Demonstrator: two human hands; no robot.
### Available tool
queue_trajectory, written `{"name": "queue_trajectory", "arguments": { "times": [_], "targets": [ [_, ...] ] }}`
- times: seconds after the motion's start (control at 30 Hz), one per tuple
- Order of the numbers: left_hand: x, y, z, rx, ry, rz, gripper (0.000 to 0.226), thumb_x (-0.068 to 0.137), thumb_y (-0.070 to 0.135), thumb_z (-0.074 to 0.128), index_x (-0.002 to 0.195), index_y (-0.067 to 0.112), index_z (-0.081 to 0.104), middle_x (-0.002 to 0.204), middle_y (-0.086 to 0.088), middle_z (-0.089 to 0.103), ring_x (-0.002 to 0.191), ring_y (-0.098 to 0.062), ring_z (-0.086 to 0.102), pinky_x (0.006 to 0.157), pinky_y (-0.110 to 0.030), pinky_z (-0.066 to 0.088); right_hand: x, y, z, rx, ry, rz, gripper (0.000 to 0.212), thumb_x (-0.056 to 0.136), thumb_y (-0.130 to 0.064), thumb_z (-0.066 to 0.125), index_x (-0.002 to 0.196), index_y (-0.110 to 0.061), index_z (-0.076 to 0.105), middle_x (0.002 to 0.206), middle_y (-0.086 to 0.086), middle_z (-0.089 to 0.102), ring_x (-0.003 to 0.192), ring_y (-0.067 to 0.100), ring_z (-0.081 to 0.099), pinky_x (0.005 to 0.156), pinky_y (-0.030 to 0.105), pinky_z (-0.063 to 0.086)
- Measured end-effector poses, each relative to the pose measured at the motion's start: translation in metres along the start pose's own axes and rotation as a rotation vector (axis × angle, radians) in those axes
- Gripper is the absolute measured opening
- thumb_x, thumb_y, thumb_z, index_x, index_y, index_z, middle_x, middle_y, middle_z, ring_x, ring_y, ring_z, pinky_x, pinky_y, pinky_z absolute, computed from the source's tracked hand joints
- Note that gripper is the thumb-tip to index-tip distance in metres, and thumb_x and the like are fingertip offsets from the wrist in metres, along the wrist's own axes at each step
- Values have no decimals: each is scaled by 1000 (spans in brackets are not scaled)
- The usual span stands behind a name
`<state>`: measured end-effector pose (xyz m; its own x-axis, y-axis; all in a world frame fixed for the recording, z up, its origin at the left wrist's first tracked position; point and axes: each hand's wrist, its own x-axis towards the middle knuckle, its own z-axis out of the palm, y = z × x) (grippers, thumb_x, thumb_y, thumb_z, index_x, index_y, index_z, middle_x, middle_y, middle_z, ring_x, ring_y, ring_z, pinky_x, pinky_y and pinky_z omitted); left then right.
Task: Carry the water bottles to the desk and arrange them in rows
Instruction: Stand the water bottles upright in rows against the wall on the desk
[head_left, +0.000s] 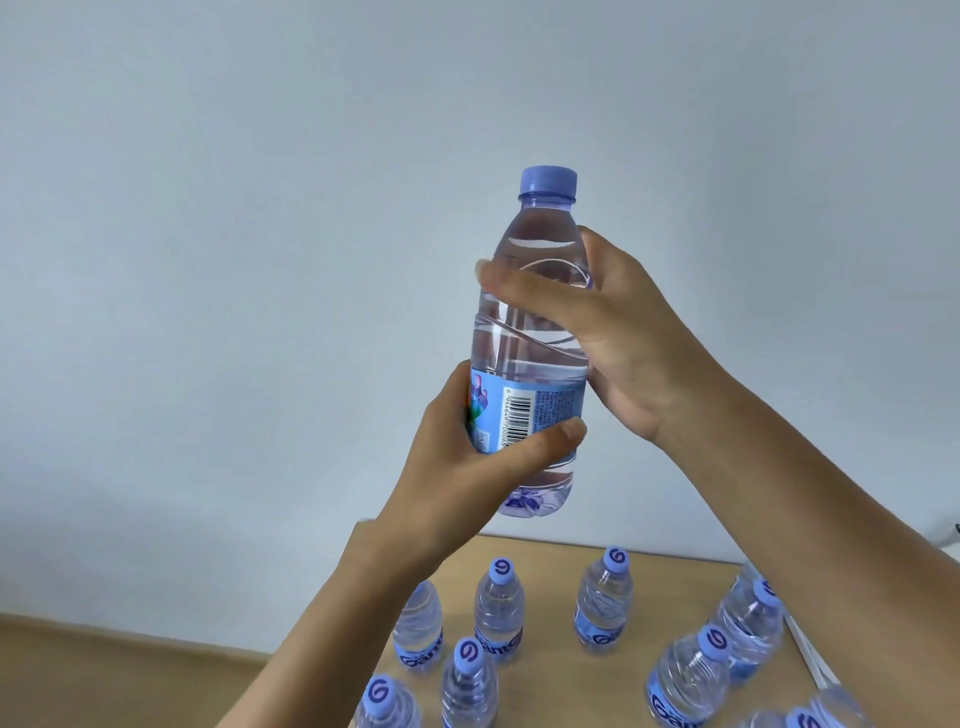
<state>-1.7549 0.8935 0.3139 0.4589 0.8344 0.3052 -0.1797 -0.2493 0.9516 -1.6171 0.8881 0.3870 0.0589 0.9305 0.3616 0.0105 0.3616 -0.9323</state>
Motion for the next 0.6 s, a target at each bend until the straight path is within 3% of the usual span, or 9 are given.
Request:
{"name": "queue_trajectory", "arguments": {
  "times": [0.1,0.2,0.47,0.6],
  "targets": [
    [-2,0,3,22,-2,-1,49,68,28,82,111,24,58,94,6,74,84,-13,73,66,-16,55,-1,2,1,14,33,-31,25,78,-15,79,97,-13,63,79,-5,68,72,14,68,68,32,56],
    [-4,-1,4,0,-32,-18,55,66,32,86,114,25,57,98,6,74,88,-13,73,70,-17,56,-2,2,-3,17,1,-37,25,74,-17,78,94,-13,63,79,-6,68,73,14,67,68,31,55],
    [-3,-9,4,-135,-109,-93,55,65,32,83,116,24,63,109,-5,74,102,-24,71,81,-26,57,-2,2,-10,56,-45,14,30,72,-16,75,101,-11,67,114,19,68,87,25,70,78,40,60],
    [0,-11,5,-85,-78,-90,49,61,33,85,107,25,68,101,-5,76,94,-23,73,76,-23,56,-4,1,-15,34,-111,45,33,77,-18,74,107,-7,65,117,22,65,95,34,69,87,47,58]
  ]
}}
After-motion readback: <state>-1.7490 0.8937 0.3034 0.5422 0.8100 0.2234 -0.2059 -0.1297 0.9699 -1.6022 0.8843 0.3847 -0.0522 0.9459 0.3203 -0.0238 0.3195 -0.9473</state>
